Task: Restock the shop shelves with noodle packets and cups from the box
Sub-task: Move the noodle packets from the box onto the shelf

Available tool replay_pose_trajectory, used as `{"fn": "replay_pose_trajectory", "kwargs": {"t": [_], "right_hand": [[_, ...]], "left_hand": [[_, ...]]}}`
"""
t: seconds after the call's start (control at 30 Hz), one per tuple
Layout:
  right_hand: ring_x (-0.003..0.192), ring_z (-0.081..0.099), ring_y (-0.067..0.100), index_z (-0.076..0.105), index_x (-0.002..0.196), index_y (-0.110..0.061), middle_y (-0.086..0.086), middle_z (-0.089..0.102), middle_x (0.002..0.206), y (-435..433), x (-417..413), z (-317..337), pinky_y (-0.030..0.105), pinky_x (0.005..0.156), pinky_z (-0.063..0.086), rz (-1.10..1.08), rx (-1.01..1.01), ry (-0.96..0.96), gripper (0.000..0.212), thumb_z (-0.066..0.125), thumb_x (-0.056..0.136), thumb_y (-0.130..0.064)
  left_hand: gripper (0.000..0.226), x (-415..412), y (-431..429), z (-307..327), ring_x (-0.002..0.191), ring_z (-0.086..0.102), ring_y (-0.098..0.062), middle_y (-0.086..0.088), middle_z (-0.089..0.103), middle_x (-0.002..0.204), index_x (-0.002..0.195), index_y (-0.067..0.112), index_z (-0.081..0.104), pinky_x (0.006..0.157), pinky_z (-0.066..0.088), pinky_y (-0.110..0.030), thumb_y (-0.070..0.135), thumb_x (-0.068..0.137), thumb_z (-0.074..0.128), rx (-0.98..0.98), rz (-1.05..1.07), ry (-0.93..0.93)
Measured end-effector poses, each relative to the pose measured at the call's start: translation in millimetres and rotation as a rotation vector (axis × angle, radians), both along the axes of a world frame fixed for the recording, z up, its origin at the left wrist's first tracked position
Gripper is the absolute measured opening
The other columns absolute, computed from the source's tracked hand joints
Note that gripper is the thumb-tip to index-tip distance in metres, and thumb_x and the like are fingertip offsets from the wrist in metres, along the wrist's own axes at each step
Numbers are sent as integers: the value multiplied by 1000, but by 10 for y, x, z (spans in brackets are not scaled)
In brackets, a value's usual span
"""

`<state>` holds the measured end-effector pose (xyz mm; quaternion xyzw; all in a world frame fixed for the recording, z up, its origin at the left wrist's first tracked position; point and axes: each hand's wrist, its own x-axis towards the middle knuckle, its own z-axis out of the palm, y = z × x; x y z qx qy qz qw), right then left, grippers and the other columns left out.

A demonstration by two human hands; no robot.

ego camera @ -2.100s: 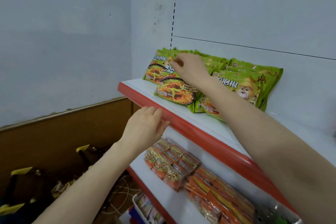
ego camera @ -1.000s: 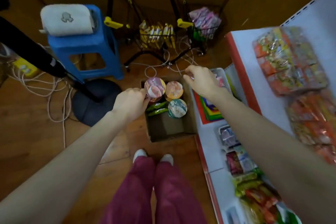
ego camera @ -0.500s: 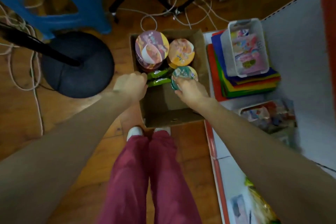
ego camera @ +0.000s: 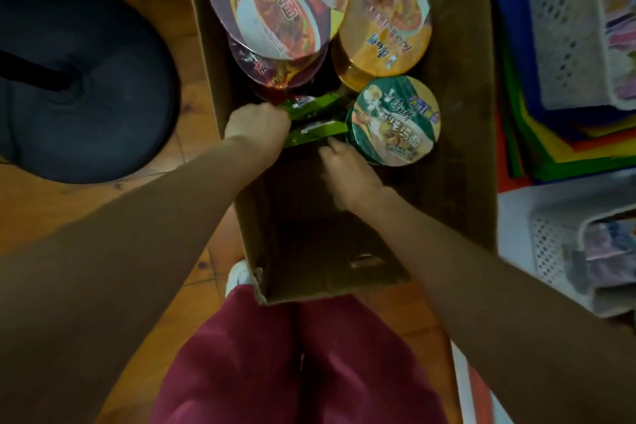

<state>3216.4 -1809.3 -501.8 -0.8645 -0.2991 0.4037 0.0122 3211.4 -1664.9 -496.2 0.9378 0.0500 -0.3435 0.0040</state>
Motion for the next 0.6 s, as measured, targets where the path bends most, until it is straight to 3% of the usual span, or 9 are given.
{"fn": "replay_pose_trajectory", "kwargs": {"t": [0.13, 0.2, 0.27, 0.37, 0.47, 0.6], "right_hand": [[137, 22, 34, 32, 135, 3, 23, 23, 147, 121, 85, -267, 40, 109, 33, 38, -27, -44, 63, 58, 78, 9], [138, 20, 33, 27, 138, 3, 21, 23, 148, 182, 134, -360, 38, 110, 30, 42, -34, -69, 62, 54, 82, 7], [134, 27, 33, 31, 136, 3, 21, 34, 142, 224, 150, -478, 37, 106, 33, 59, -35, -139, 58, 54, 83, 3], [118, 46, 35, 51, 117, 5, 22, 53, 120, 264, 176, -539, 35, 85, 48, 33, -24, -316, 52, 70, 69, 3], [127, 34, 34, 44, 127, 1, 19, 42, 132, 258, 162, -557, 38, 90, 42, 70, -77, -195, 45, 54, 83, 1], [125, 34, 32, 50, 125, -3, 16, 44, 130, 196, 118, -525, 37, 88, 42, 83, -50, -196, 37, 43, 89, -1]], "left_hand": [[24, 189, -52, -262, 106, 58, -37, -20, 59, 116, 110, -1, 58, 73, 45, -39, -3, 91, 43, 19, 37, 39], [24, 248, -56, -362, 107, 58, -37, -19, 59, 116, 111, -1, 57, 70, 42, -38, -2, 92, 42, 40, 25, 62], [23, 269, -55, -439, 107, 58, -36, -18, 59, 116, 111, 0, 57, 68, 40, -37, 0, 92, 43, 54, 10, 72], [23, 271, -58, -484, 106, 58, -34, -16, 59, 116, 110, 3, 58, 69, 38, -36, 2, 92, 44, 70, -20, 67], [24, 282, -62, -486, 107, 58, -33, -16, 59, 117, 111, 4, 57, 74, 41, -36, 1, 92, 43, 55, -27, 49], [28, 279, -71, -418, 108, 58, -36, -17, 59, 119, 115, 3, 56, 72, 42, -36, -2, 91, 43, 14, 4, 21]]}}
